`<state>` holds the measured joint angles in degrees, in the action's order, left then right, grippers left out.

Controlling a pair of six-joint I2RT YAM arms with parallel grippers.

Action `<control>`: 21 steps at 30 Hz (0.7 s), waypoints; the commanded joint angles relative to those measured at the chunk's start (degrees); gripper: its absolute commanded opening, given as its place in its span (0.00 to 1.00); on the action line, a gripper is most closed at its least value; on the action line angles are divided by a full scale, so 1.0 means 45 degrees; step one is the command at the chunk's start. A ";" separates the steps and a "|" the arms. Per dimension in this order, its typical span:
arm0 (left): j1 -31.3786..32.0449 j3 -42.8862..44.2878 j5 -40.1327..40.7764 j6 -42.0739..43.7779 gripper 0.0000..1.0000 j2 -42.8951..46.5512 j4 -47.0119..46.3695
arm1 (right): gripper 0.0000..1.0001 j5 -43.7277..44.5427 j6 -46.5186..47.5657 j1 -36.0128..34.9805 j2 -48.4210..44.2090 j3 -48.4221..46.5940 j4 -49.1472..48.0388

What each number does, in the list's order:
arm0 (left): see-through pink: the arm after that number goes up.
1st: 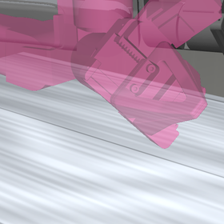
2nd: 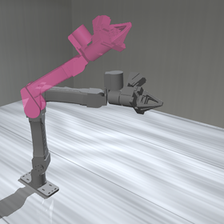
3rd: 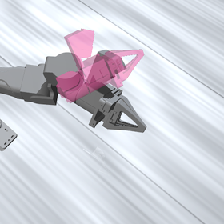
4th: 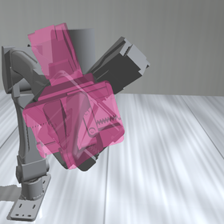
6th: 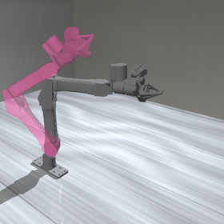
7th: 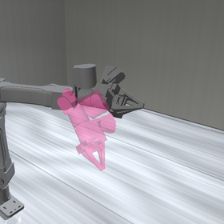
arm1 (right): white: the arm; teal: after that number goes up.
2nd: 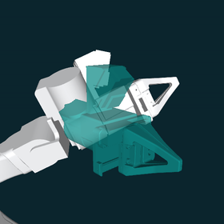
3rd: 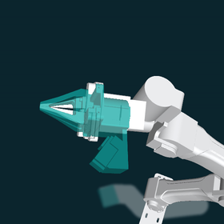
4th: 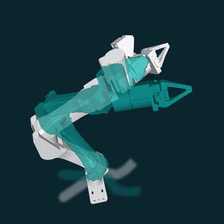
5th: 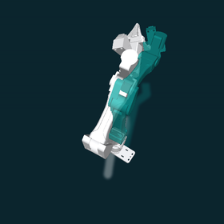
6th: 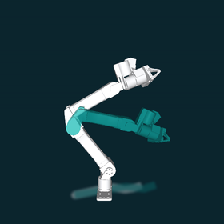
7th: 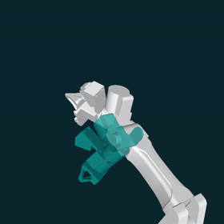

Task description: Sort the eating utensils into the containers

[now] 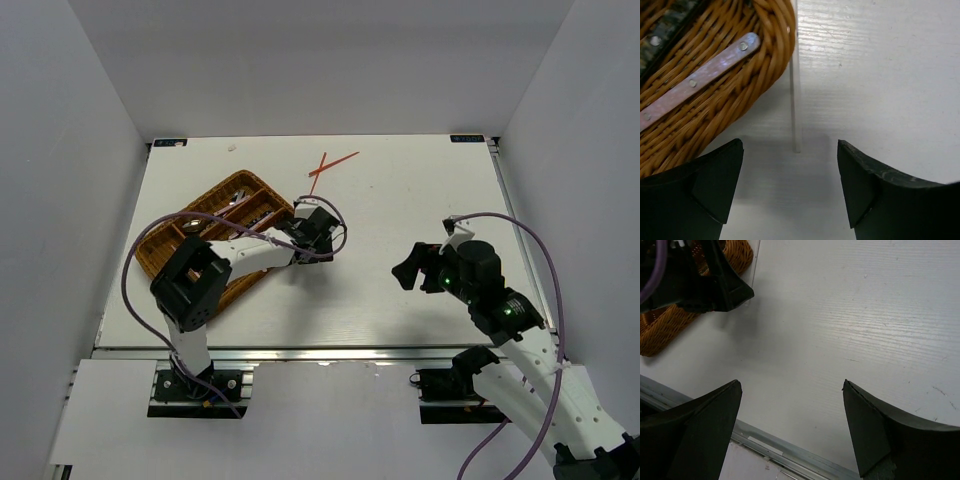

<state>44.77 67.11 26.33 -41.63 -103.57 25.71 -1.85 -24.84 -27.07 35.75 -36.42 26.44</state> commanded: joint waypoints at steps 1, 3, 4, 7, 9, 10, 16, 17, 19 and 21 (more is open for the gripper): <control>-0.0047 0.0905 -0.0341 0.0265 0.84 -0.0322 -0.0070 | 0.87 0.0274 0.0422 0.0019 -0.0287 -0.0363 0.0004; -0.0067 0.1140 -0.0498 0.0422 0.73 -0.0868 -0.0031 | 0.87 0.0196 0.0422 0.0020 -0.0288 -0.0324 -0.0035; -0.0067 0.1354 -0.0441 0.0422 0.70 -0.1026 0.0027 | 0.87 0.0118 0.0442 0.0019 -0.0288 -0.0304 -0.0054; -0.0145 0.1551 -0.0285 0.0325 0.63 -0.1418 0.0184 | 0.87 0.0078 0.0520 0.0039 -0.0268 -0.0265 -0.0074; -0.0223 0.1551 -0.0284 0.0305 0.59 -0.1515 0.0126 | 0.87 0.0078 0.0540 0.0019 -0.0288 -0.0246 -0.0093; -0.0320 0.1551 -0.0342 0.0305 0.58 -0.1632 0.0087 | 0.87 0.0059 0.0559 0.0019 -0.0307 -0.0245 -0.0093; -0.0497 0.1434 -0.0538 0.0247 0.43 -0.2081 -0.0011 | 0.87 0.0039 0.0579 0.0020 -0.0424 -0.0128 -0.0132; -0.0497 0.1395 -0.0538 0.0246 0.40 -0.2140 -0.0011 | 0.86 0.0020 0.0579 0.0039 -0.0424 -0.0109 -0.0152; -0.0497 0.1376 -0.0693 0.0246 0.36 -0.2296 0.0008 | 0.87 0.0000 0.0559 0.0019 -0.0483 -0.0109 -0.0152; -0.0516 0.1240 -0.1063 0.0266 0.23 -0.2433 -0.0108 | 0.87 -0.0019 0.0520 0.0019 -0.0580 -0.0109 -0.0172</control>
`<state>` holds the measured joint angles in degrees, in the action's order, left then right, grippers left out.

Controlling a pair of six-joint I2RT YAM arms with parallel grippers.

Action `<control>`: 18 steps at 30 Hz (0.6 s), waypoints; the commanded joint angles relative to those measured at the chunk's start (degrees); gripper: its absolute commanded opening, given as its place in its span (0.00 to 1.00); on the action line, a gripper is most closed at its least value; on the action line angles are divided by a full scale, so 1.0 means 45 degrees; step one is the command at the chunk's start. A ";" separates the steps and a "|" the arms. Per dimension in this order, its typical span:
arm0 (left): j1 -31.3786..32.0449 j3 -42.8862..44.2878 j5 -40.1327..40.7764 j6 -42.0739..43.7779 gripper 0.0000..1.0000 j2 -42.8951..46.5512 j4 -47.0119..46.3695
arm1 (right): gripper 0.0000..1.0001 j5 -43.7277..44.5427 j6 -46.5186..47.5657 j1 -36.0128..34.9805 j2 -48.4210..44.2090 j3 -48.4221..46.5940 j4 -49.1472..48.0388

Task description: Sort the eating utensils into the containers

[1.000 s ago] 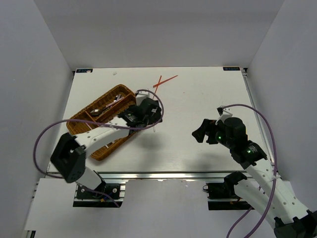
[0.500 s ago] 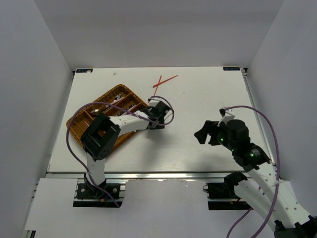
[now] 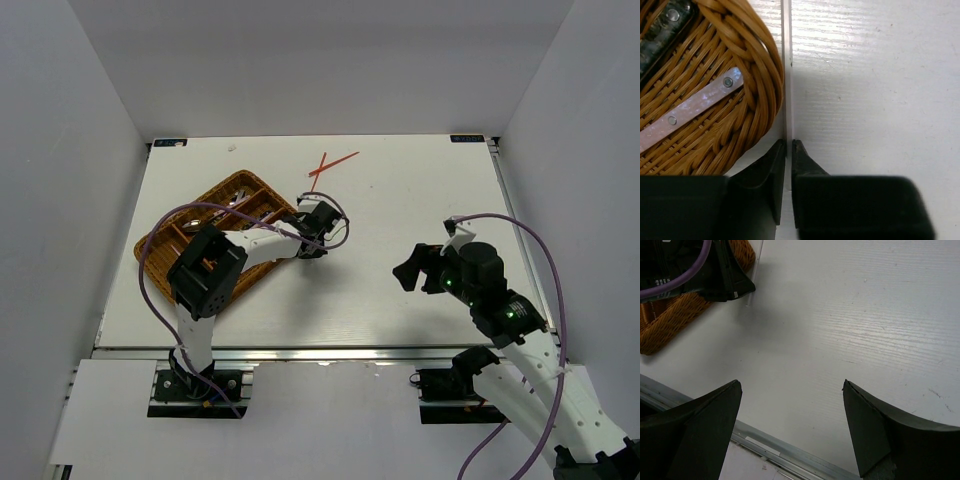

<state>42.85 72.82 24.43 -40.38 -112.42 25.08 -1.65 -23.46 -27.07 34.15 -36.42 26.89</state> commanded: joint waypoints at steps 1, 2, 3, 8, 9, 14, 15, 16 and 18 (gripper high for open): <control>-0.0069 -0.0106 -0.0739 -0.0011 0.17 -0.0486 0.0032 | 0.87 -0.0063 0.0175 0.0019 -0.0284 -0.0109 -0.0293; -0.0069 -0.0223 -0.0818 -0.0030 0.04 -0.0506 -0.0084 | 0.87 -0.0082 0.0156 0.0019 -0.0323 -0.0089 -0.0293; -0.0069 -0.0456 -0.0934 -0.0050 0.00 -0.0486 -0.0124 | 0.87 -0.0102 0.0097 0.0019 -0.0382 -0.0070 -0.0293; 0.0009 -0.1142 -0.1521 -0.0089 0.00 -0.0116 -0.0554 | 0.87 -0.0239 0.0116 0.0039 -0.0480 -0.0147 -0.0254; 0.0086 -0.1162 -0.1560 -0.0012 0.00 0.0001 -0.0573 | 0.87 -0.0219 0.0136 0.0020 -0.0461 -0.0187 -0.0215; 0.1121 0.0436 -0.0765 0.0672 0.00 0.0529 0.0888 | 0.87 -0.0277 0.0116 0.0019 -0.0577 -0.0440 -0.0117; 0.1258 0.0730 -0.0528 0.0711 0.00 0.0587 0.1143 | 0.87 -0.0278 0.0097 0.0019 -0.0577 -0.0479 -0.0098; 0.1414 0.0945 -0.0351 0.0692 0.00 0.0801 0.1416 | 0.87 -0.0297 0.0097 0.0039 -0.0616 -0.0499 -0.0098; 0.1435 0.1065 -0.0135 0.0595 0.00 0.1152 0.1380 | 0.87 -0.0278 0.0078 0.0019 -0.0616 -0.0519 -0.0078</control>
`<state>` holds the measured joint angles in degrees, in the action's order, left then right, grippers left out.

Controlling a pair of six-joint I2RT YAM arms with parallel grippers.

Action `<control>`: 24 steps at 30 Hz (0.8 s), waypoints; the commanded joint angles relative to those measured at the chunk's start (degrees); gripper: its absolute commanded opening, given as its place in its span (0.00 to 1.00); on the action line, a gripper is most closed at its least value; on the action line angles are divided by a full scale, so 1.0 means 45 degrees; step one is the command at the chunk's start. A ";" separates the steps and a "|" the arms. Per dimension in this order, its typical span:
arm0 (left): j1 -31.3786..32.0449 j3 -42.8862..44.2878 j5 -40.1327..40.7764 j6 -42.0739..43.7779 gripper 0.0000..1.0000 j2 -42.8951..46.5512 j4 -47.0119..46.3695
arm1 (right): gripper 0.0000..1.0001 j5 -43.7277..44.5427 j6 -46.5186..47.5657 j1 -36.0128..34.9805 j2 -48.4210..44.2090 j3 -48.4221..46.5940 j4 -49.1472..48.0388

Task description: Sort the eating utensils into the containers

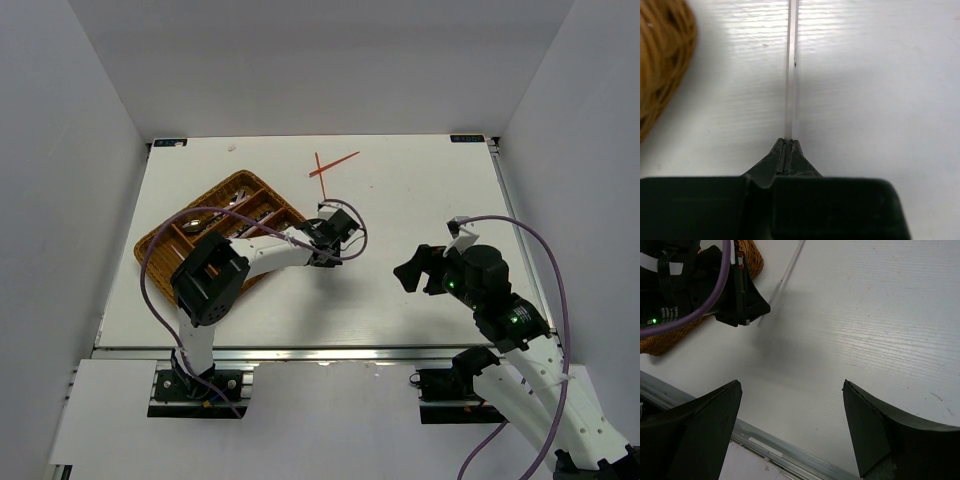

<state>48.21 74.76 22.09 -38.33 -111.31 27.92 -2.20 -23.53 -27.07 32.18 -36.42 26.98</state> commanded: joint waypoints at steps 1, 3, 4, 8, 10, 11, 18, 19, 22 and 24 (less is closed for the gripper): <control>0.0264 0.0536 0.0424 0.0003 0.00 0.1081 0.0555 | 0.87 -0.0176 0.0092 0.0019 -0.0179 -0.0500 -0.0098; 0.0245 0.0282 0.0599 -0.0115 0.00 0.1492 0.0475 | 0.87 -0.0176 0.0092 0.0019 -0.0179 -0.0499 -0.0117; 0.0264 0.0242 0.0600 -0.0193 0.00 0.1551 0.0436 | 0.86 -0.0195 0.0092 0.0019 -0.0160 -0.0499 -0.0098; 0.0362 0.0008 0.0463 -0.0291 0.00 0.1824 0.0319 | 0.87 -0.0215 0.0111 0.0019 -0.0101 -0.0558 -0.0097; 0.0420 -0.0129 0.0483 -0.0311 0.00 0.1961 0.0241 | 0.87 -0.0176 0.0111 0.0019 -0.0101 -0.0578 -0.0098; 0.0459 -0.0168 0.0483 -0.0331 0.00 0.2039 0.0202 | 0.87 -0.0195 0.0111 0.0019 -0.0082 -0.0578 -0.0117; 0.0518 -0.0753 0.0346 -0.0447 0.00 0.2137 -0.0169 | 0.86 -0.0468 -0.0045 0.0020 0.0151 -0.0187 -0.0488; 0.0557 -0.0909 0.0346 -0.0506 0.00 0.2292 -0.0286 | 0.86 -0.0488 -0.0045 0.0039 0.0191 -0.0168 -0.0508; 0.0616 -0.0969 0.0832 -0.0720 0.00 0.2682 -0.0132 | 0.86 -0.0469 -0.0045 0.0039 0.0289 -0.0148 -0.0586; 0.0596 -0.1086 0.1690 -0.0896 0.00 0.3384 0.0005 | 0.86 -0.0469 -0.0045 0.0039 0.0270 -0.0206 -0.0586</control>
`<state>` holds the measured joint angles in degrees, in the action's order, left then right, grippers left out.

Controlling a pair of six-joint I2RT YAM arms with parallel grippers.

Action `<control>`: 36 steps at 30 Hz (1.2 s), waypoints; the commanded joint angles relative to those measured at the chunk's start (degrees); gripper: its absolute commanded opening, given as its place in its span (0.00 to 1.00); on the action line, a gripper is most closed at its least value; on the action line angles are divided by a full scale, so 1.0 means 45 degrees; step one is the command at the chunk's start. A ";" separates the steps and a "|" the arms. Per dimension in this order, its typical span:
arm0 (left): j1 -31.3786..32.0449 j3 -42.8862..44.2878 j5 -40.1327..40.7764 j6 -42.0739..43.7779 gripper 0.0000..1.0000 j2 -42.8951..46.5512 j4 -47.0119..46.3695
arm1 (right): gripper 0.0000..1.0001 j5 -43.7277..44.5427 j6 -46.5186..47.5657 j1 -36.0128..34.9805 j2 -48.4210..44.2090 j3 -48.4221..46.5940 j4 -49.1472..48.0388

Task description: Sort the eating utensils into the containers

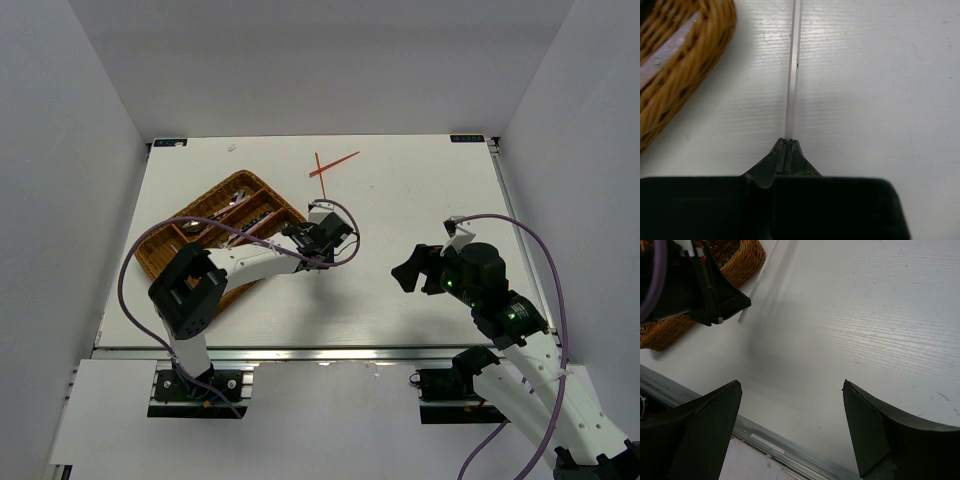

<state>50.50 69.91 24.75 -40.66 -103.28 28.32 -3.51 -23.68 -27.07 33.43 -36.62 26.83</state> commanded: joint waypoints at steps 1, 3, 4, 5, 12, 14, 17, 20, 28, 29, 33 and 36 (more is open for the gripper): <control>0.0106 -0.0085 0.1372 -0.0551 0.00 0.1895 0.0054 | 0.86 -0.0197 0.0009 0.0020 0.0012 -0.0163 -0.0552; 0.0086 -0.0242 0.2111 -0.0650 0.00 0.2793 0.0211 | 0.86 -0.0177 0.0028 0.0019 -0.0007 -0.0182 -0.0552; 0.0086 -0.0262 0.2349 -0.0786 0.00 0.3086 0.0424 | 0.86 -0.0197 0.0028 0.0019 0.0012 -0.0182 -0.0571; 0.0086 -0.0281 0.2622 -0.0865 0.00 0.3340 0.0542 | 0.86 -0.0197 0.0028 0.0019 0.0032 -0.0182 -0.0571; -0.0673 -0.1448 0.4654 -0.1978 0.00 0.6226 0.2163 | 0.86 -0.0373 -0.0011 0.0019 0.0091 -0.0299 -0.0552; -0.1824 -0.2095 0.4365 -0.2116 0.00 0.7030 0.2302 | 0.86 -0.0392 0.0009 0.0019 0.0071 -0.0416 -0.0513; -0.3757 -0.3287 0.3914 -0.2096 0.00 0.8515 0.2671 | 0.86 -0.0451 0.0009 0.0019 0.0052 -0.0514 -0.0532; -0.5535 -0.4341 0.3467 -0.2116 0.00 0.9941 0.3004 | 0.86 -0.0607 0.0028 0.0019 -0.0007 -0.0456 -0.0649; -0.8701 -0.6198 0.1318 -0.1998 0.00 1.0980 0.3277 | 0.86 -0.0822 0.0106 0.0019 -0.0183 -0.0222 -0.1079; -0.8761 -0.6432 0.1180 -0.2057 0.00 1.1018 0.3278 | 0.86 -0.0841 0.0087 0.0019 -0.0222 -0.0183 -0.1157; -0.8761 -0.6473 0.1355 -0.2174 0.00 1.1097 0.3376 | 0.86 -0.1094 0.0009 0.0019 -0.0164 0.0052 -0.1548; -0.8781 -0.6181 0.1257 -0.2272 0.00 1.1310 0.3512 | 0.86 -0.1446 -0.0011 0.0020 0.0186 0.0033 -0.1938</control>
<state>11.35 40.42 31.48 -50.04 -53.98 43.53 -7.68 -23.77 -27.07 33.17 -36.62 22.46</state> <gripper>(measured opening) 0.008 0.864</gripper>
